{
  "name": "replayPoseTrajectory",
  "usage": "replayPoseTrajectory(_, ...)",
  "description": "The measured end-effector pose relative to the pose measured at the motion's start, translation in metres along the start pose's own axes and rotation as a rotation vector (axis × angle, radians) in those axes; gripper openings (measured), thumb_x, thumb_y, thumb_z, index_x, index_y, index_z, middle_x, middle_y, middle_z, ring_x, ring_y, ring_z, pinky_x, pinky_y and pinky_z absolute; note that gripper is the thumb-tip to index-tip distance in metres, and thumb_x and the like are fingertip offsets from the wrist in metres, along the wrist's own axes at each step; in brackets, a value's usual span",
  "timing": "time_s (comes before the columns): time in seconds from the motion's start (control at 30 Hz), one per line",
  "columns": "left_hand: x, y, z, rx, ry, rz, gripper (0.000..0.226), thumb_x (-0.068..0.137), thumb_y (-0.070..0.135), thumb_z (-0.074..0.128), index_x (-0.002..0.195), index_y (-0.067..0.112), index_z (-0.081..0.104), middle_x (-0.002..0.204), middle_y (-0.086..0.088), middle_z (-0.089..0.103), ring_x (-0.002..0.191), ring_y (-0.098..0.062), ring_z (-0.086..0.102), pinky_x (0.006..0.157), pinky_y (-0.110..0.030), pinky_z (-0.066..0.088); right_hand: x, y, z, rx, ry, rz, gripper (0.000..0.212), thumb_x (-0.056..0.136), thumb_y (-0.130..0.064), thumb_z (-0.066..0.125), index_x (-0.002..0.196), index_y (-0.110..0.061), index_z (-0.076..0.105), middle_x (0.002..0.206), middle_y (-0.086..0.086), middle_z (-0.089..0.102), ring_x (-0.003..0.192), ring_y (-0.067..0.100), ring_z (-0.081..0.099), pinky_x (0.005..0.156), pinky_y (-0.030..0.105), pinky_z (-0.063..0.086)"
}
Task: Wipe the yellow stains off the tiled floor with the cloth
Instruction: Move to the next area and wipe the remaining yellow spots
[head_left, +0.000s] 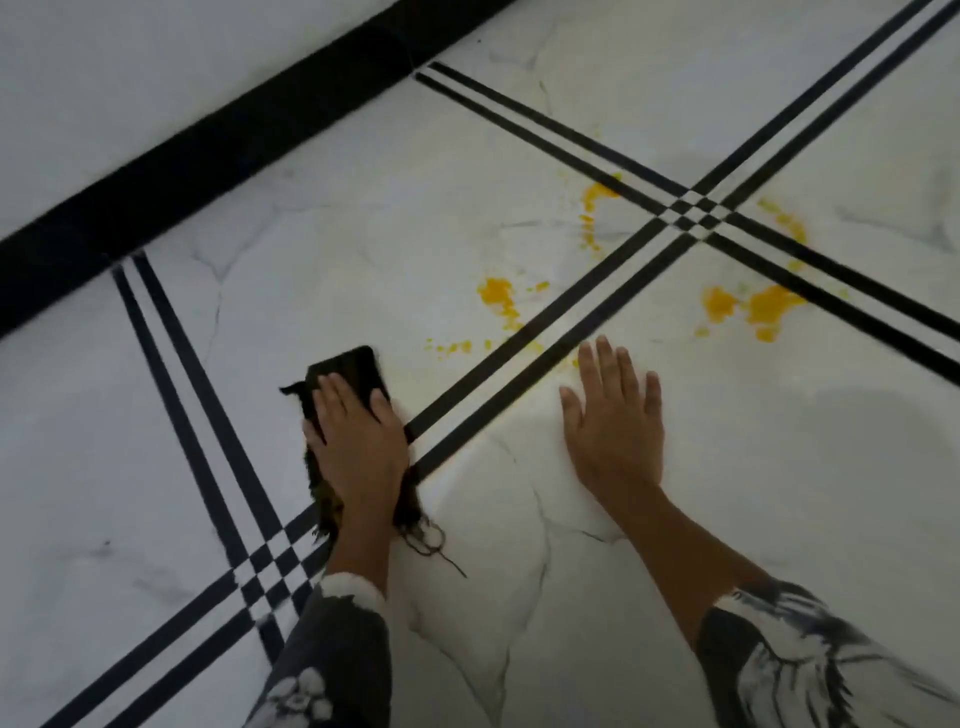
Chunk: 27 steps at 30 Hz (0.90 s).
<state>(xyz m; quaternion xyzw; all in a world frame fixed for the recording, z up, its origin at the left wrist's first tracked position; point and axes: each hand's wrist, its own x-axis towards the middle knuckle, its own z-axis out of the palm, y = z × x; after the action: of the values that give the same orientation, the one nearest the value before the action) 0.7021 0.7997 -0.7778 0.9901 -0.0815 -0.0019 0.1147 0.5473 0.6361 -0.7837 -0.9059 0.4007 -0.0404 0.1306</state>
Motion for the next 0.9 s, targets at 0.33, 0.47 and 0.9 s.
replayPoseTrajectory(0.33, 0.020, 0.044, 0.004, 0.066, -0.230, 0.893, 0.069, 0.091, 0.050, 0.007, 0.149, 0.014, 0.016, 0.157, -0.001, 0.019, 0.145, -0.013, 0.013, 0.116, -0.032, 0.004, 0.000, -0.002, 0.002, 0.029, -0.002, -0.015, 0.069, 0.085, -0.048, -0.008, 0.149, -0.022, -0.001, 0.158, -0.003, -0.001, 0.145, 0.012, -0.003, 0.115, 0.037, -0.006)
replayPoseTrajectory(0.47, 0.076, 0.036, 0.004, 0.106, -0.099, 0.324, 0.059, 0.100, 0.038, 0.019, 0.149, 0.008, 0.008, 0.158, -0.008, 0.011, 0.146, -0.018, 0.009, 0.118, -0.039, 0.003, 0.001, 0.000, 0.001, 0.041, 0.016, -0.016, 0.067, 0.088, -0.049, -0.003, 0.149, -0.021, 0.003, 0.158, -0.003, 0.002, 0.146, 0.015, 0.003, 0.116, 0.038, -0.003)
replayPoseTrajectory(0.9, 0.081, 0.136, 0.026, 0.103, -0.161, 0.552, 0.060, 0.100, 0.042, 0.014, 0.150, 0.010, 0.004, 0.159, -0.004, 0.005, 0.146, -0.016, 0.004, 0.117, -0.039, -0.001, 0.006, 0.002, -0.007, 0.029, -0.105, -0.046, 0.071, 0.077, -0.056, -0.018, 0.140, -0.025, -0.019, 0.147, -0.011, -0.024, 0.136, 0.004, -0.023, 0.113, 0.029, -0.015)
